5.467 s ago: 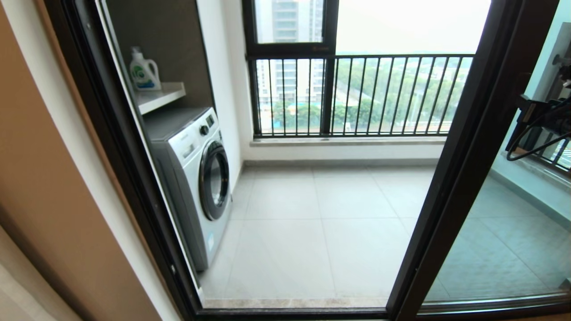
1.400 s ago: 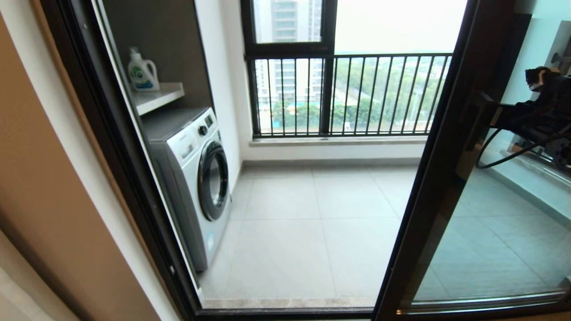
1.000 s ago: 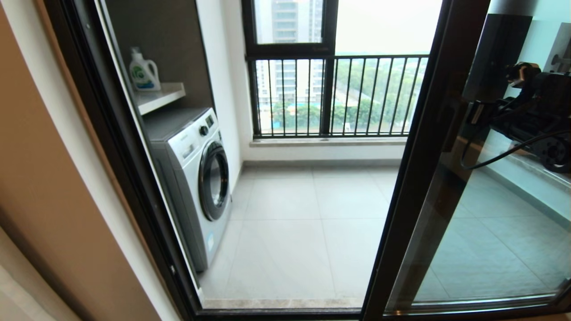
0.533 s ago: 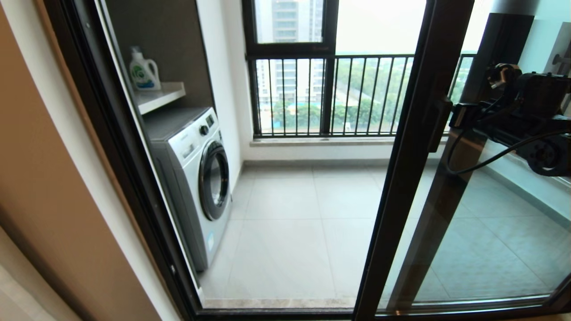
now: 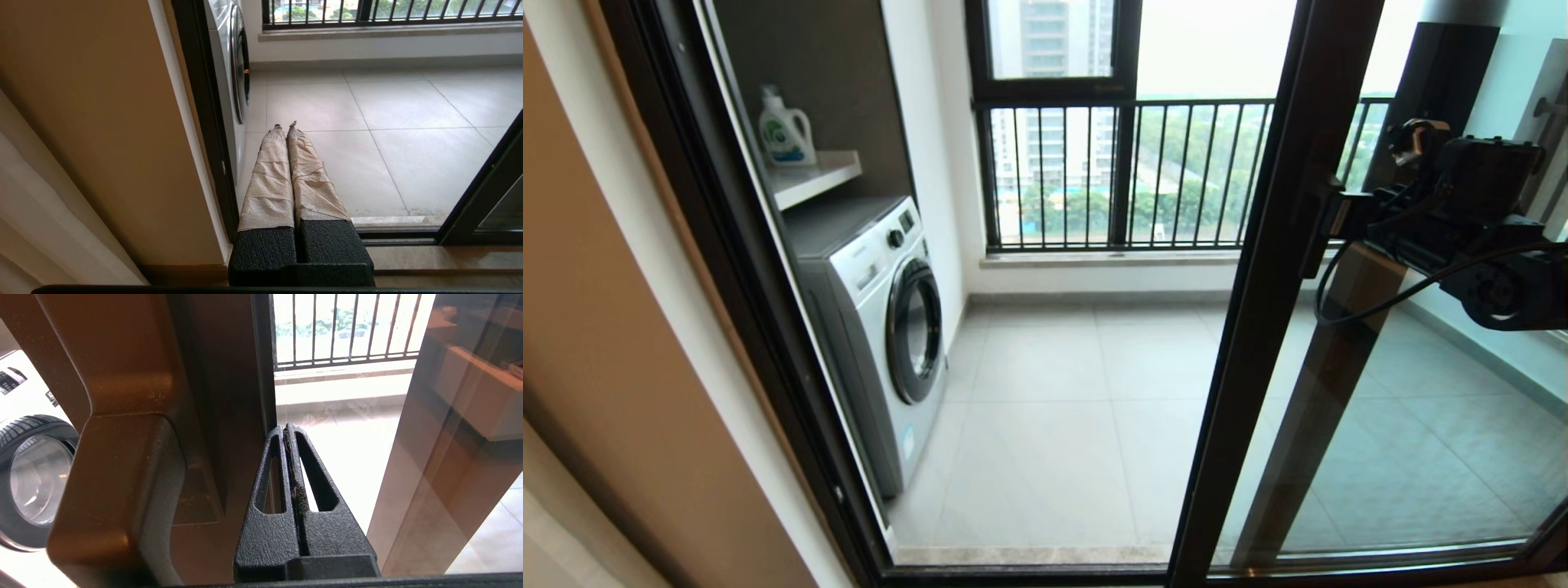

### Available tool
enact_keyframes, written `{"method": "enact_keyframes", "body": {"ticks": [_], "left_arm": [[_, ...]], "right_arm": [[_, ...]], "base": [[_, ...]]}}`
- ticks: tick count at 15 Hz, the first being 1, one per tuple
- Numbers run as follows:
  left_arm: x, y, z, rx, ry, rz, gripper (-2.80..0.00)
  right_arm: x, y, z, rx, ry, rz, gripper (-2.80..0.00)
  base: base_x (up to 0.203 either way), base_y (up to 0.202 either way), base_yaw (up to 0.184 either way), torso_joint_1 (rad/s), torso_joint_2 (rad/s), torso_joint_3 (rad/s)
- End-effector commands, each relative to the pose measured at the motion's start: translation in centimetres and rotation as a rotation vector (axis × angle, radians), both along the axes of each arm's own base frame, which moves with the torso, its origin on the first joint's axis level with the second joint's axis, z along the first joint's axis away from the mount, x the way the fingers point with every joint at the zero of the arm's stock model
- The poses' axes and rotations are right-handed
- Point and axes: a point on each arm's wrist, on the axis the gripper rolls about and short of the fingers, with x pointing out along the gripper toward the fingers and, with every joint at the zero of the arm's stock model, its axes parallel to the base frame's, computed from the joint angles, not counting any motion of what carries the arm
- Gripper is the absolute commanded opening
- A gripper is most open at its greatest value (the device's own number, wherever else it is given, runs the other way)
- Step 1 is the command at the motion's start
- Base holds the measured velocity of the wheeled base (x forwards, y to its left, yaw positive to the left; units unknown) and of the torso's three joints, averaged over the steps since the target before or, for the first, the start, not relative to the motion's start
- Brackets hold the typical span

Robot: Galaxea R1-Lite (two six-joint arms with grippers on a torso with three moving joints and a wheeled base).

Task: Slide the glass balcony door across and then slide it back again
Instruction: Close the slid door

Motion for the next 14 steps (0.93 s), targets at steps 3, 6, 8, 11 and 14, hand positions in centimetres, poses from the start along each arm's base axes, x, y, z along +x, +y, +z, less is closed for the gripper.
{"method": "enact_keyframes", "body": {"ticks": [3,6,8,11,14], "left_arm": [[0.0,0.0,0.0,-0.001,0.001,0.0,-2.8],[0.0,0.0,0.0,0.0,0.001,0.0,-2.8],[0.0,0.0,0.0,0.0,0.001,0.0,-2.8],[0.0,0.0,0.0,-0.001,0.001,0.0,-2.8],[0.0,0.0,0.0,0.0,0.001,0.0,-2.8]], "right_arm": [[0.0,-0.6,0.1,0.002,-0.007,-0.011,-2.8],[-0.4,-1.9,-0.3,0.002,0.002,-0.062,-2.8],[-1.1,-2.9,-1.2,0.005,0.036,-0.082,-2.8],[-1.5,-4.3,-1.1,0.005,0.005,-0.115,-2.8],[-1.6,-5.2,-0.6,0.004,-0.012,-0.133,-2.8]], "base": [[0.0,0.0,0.0,0.0,0.0,0.0],[0.0,0.0,0.0,0.0,0.0,0.0],[0.0,0.0,0.0,0.0,0.0,0.0],[0.0,0.0,0.0,0.0,0.0,0.0],[0.0,0.0,0.0,0.0,0.0,0.0]]}}
